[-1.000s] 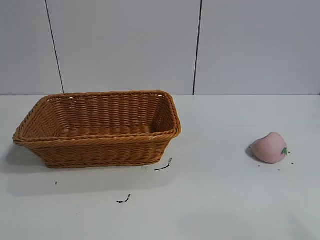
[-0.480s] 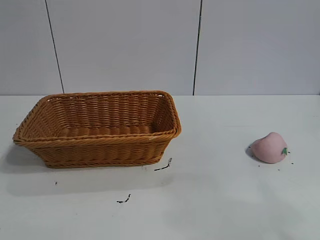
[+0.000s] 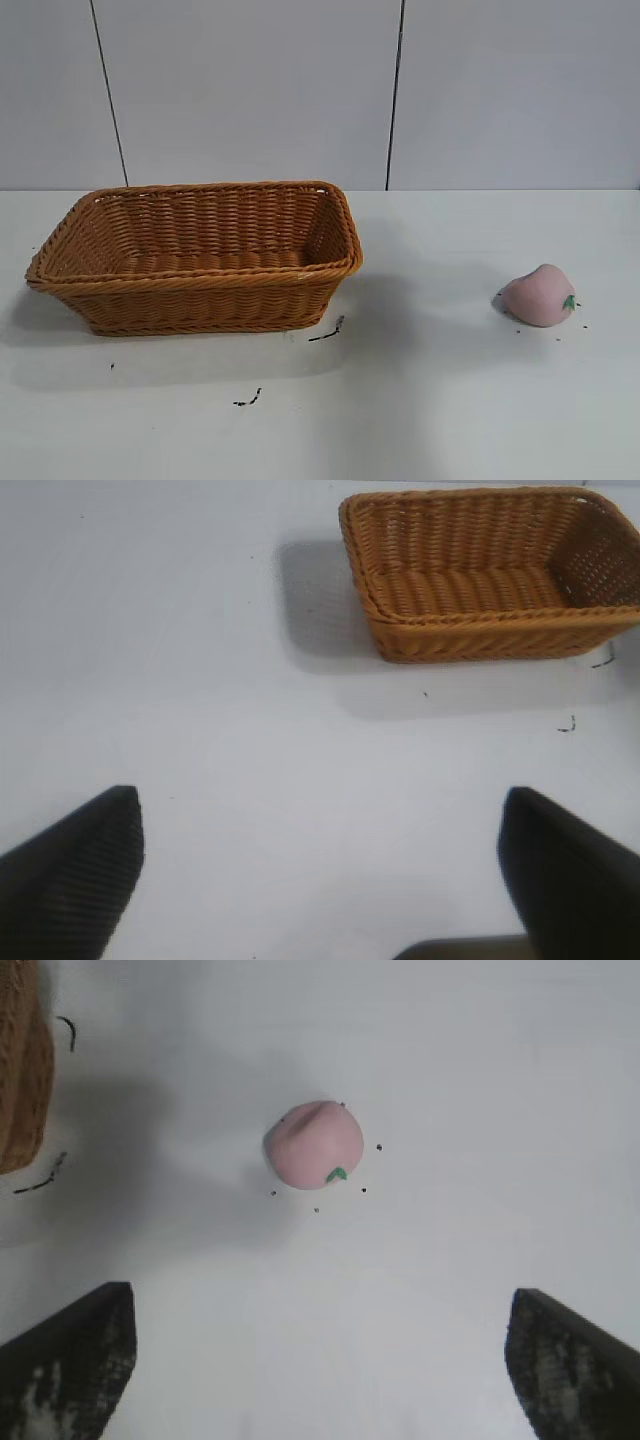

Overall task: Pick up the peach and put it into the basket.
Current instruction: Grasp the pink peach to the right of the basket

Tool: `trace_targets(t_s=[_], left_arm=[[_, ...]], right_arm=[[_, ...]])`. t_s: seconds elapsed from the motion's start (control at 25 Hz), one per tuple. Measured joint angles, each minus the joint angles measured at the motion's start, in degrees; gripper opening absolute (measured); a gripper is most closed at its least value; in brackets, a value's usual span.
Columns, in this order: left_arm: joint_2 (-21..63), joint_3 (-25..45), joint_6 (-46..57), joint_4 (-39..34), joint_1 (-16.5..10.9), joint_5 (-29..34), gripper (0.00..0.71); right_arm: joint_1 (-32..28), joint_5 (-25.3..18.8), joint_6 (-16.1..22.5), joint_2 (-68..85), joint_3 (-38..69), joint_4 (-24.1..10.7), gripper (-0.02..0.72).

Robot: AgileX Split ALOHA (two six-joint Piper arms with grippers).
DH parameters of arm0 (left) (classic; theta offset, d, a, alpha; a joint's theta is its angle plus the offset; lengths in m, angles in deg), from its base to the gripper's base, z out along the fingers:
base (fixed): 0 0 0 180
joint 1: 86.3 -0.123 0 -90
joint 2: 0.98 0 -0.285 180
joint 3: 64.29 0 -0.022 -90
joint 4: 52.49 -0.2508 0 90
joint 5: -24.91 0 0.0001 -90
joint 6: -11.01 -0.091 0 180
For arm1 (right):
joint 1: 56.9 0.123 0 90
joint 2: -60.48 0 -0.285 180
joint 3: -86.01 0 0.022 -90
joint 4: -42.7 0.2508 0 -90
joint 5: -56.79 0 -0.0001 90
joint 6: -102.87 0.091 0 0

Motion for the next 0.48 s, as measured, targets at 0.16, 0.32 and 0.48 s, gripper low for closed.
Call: trace_targets(t_s=[0.16, 0.32, 0.48], left_arm=[[0.00, 0.00, 0.00, 0.00, 0.00, 0.00, 0.693], [0.00, 0.00, 0.00, 0.00, 0.00, 0.00, 0.693], [0.00, 0.00, 0.00, 0.00, 0.00, 0.00, 0.693]], right_arm=[[1.64, 4.96, -0.11, -7.90, -1.54, 0.00, 0.695], [1.74, 9.91, -0.01, -14.76, -1.69, 0.13, 0.695], [1.74, 13.93, 0.01, -20.19, -1.69, 0.06, 0.695]])
